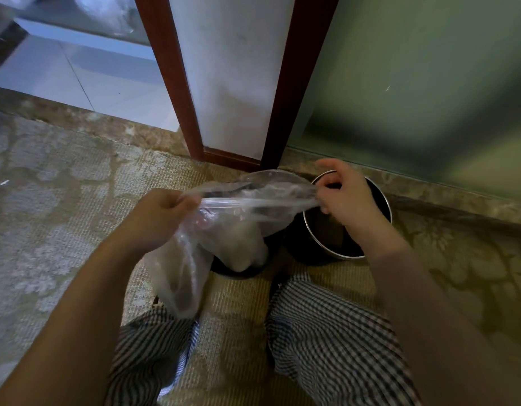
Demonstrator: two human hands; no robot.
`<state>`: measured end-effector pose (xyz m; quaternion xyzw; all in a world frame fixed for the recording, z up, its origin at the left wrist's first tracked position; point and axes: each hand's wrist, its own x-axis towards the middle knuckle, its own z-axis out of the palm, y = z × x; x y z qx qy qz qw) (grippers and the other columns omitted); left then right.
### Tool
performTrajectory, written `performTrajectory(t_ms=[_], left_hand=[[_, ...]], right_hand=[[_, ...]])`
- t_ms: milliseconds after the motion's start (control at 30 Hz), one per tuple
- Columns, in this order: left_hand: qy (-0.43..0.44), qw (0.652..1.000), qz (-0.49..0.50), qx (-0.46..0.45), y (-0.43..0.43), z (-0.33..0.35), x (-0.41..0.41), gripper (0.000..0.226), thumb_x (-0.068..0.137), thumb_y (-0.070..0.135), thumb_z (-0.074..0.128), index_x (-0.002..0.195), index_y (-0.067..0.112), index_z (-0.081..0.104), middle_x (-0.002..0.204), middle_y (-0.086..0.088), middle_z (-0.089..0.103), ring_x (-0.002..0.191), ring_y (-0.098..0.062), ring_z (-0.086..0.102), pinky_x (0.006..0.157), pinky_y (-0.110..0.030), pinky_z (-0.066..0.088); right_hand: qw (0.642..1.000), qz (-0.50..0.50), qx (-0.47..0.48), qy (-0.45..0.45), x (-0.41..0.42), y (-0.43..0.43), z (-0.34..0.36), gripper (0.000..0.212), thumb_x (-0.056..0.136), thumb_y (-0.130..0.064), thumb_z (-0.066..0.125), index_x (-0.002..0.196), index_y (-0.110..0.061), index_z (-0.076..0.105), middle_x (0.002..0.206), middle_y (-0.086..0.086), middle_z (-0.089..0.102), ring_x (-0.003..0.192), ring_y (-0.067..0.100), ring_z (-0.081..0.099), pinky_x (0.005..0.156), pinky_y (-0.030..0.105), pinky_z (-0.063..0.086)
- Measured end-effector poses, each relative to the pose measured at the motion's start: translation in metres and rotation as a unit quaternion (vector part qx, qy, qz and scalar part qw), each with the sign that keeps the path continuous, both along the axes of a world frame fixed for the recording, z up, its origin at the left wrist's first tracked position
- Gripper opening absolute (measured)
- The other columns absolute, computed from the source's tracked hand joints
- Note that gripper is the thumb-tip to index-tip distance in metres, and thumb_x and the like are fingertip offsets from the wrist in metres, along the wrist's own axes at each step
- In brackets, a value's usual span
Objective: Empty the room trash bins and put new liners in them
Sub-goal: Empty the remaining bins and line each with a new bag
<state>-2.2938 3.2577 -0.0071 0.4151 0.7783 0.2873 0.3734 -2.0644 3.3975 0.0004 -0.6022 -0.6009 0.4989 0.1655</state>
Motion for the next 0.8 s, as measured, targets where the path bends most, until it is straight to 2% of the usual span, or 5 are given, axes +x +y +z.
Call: performTrajectory(t_ms=[167,400,600,700,800], left_hand=[[0.033,0.997,-0.057,-0.027,-0.001,-0.006,-0.003,0.040,0.096,0.029,0.049,0.068,0.009,0.071,0.067,-0.027,0.062,0.053,-0.023,0.049,0.054,-0.027,0.033],[0.138,0.990,-0.024,-0.004,0.001,-0.012,0.000,0.043,0.098,0.027,0.045,0.071,0.002,0.067,0.066,-0.020,0.063,0.064,-0.033,0.058,0.062,-0.037,0.042],[0.141,0.989,-0.046,0.026,0.004,-0.003,0.015,0.024,0.094,0.008,0.050,0.073,0.007,0.062,0.059,-0.002,0.054,0.057,-0.016,0.050,0.054,-0.027,0.035],[0.103,0.989,-0.084,0.059,0.005,-0.003,0.025,0.022,0.093,0.010,0.053,0.072,0.005,0.058,0.060,-0.006,0.054,0.057,-0.020,0.050,0.054,-0.030,0.035],[0.051,0.987,-0.135,0.075,0.006,-0.006,0.033,0.031,0.091,0.026,0.057,0.066,0.008,0.056,0.058,-0.008,0.052,0.054,-0.021,0.050,0.054,-0.033,0.036]], right_hand=[[0.982,0.001,0.135,-0.131,0.021,0.009,-0.002,0.041,0.090,0.002,0.050,0.127,-0.014,0.055,0.100,0.000,0.054,0.080,0.012,0.051,0.065,0.014,0.037],[0.977,-0.090,0.179,-0.071,0.026,0.014,0.002,0.020,0.093,-0.005,0.049,0.099,-0.018,0.063,0.090,-0.007,0.059,0.087,0.023,0.064,0.081,0.040,0.056],[0.962,-0.096,0.238,-0.096,0.022,0.012,0.012,0.020,0.092,-0.007,0.049,0.097,-0.018,0.065,0.096,-0.001,0.063,0.073,0.002,0.054,0.063,0.002,0.038],[0.952,0.070,0.284,-0.089,0.009,0.000,0.016,0.031,0.084,-0.010,0.056,0.112,-0.018,0.063,0.112,0.002,0.060,0.104,0.021,0.054,0.093,0.027,0.042],[0.885,0.350,0.262,-0.159,-0.013,-0.022,0.013,0.067,0.081,-0.033,0.066,0.142,-0.029,0.039,0.150,-0.001,0.034,0.141,0.020,0.021,0.112,0.031,0.009]])
